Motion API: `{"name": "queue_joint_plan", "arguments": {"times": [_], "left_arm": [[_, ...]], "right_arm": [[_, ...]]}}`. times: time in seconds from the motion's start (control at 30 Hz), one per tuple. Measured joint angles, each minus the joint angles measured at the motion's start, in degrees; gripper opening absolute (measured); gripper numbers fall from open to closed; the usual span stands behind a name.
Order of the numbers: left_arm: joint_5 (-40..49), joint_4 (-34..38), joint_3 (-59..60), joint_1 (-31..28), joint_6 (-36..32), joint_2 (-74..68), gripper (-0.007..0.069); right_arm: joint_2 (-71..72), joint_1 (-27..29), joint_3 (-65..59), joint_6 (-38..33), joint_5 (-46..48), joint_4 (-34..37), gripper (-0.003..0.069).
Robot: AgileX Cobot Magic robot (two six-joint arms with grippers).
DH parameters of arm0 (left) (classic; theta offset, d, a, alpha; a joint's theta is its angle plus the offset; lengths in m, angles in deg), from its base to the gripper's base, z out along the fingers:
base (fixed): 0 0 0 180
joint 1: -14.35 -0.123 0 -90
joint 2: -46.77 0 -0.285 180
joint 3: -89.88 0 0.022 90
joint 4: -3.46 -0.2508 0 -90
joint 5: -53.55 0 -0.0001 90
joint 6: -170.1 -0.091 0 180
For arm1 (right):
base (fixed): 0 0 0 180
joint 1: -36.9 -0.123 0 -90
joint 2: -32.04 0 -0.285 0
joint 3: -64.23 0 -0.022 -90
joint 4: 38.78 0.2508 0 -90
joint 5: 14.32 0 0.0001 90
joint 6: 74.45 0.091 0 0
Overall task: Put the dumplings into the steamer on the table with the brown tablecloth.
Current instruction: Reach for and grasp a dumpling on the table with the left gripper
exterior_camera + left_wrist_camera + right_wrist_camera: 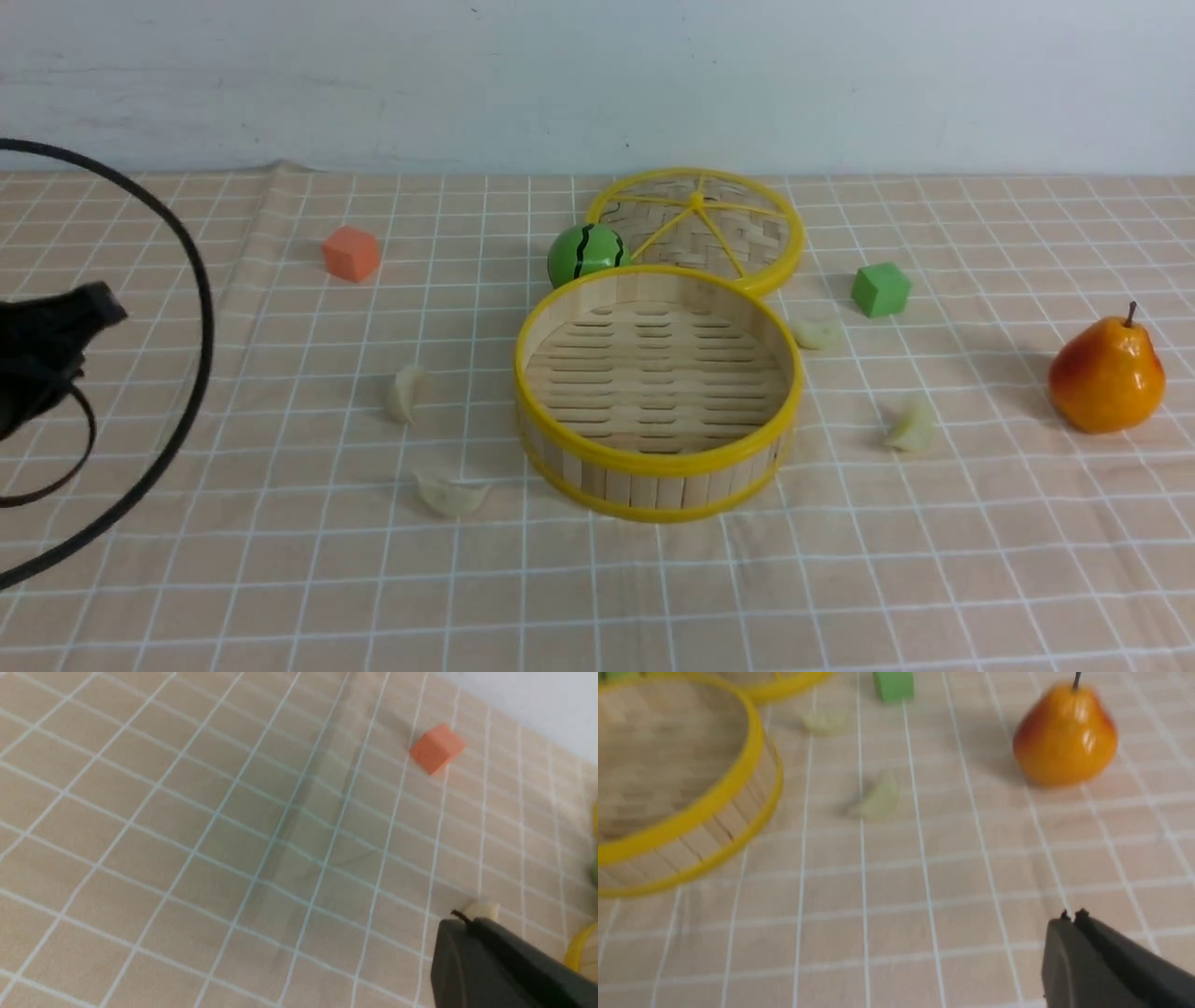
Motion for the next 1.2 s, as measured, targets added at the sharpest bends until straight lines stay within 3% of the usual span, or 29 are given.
{"name": "queue_joint_plan", "arguments": {"times": [0.17,0.27,0.37,0.53,0.67,0.77,0.83,0.87,0.97,1.1,1.2], "left_arm": [[9.27,2.53,-6.52,8.4,-7.41,-4.75,-0.0014],[16.29,8.75,-12.39,12.22,-16.22,-11.3,-0.0014],[20.91,16.28,-18.61,12.65,-23.9,-18.68,-0.0014],[23.12,22.6,-27.99,12.65,-31.61,-28.29,-0.0004],[22.66,23.43,-34.54,12.71,-35.95,-34.55,0.0099],[21.46,20.26,-39.63,12.71,-37.63,-41.34,0.0293],[20.75,19.12,-40.43,12.71,-37.8,-43.12,0.0339],[19.41,17.8,-41.56,12.71,-37.93,-45.89,0.04],[18.19,16.9,-43.6,12.71,-38.03,-50.65,0.0449],[17.83,16.79,-45.0,12.71,-37.72,-54.12,0.0376],[17.36,16.74,-45.19,12.71,-36.48,-54.74,0.0206]], "right_arm": [[-7.34,-1.39,4.88,-10.25,8.46,8.55,-0.0006],[-11.83,-3.65,9.03,-19.95,12.02,16.17,-0.0003],[-15.54,-5.0,10.82,-27.8,12.96,23.68,-0.0002],[-18.09,-5.31,10.99,-38.01,14.19,33.46,-0.0001],[-18.32,-5.31,11.03,-44.83,14.61,38.68,0.0],[-18.32,-5.31,11.03,-49.18,15.19,42.85,0.0],[-18.32,-5.31,11.03,-49.82,15.33,43.53,0.0002],[-18.32,-5.31,11.03,-50.02,15.38,44.0,0.0003],[-18.32,-5.31,11.03,-50.2,15.44,44.33,0.0005],[-18.32,-5.31,11.03,-50.4,15.44,44.5,0.0008],[-18.32,-5.31,11.03,-50.4,15.44,44.62,0.0011]]}}
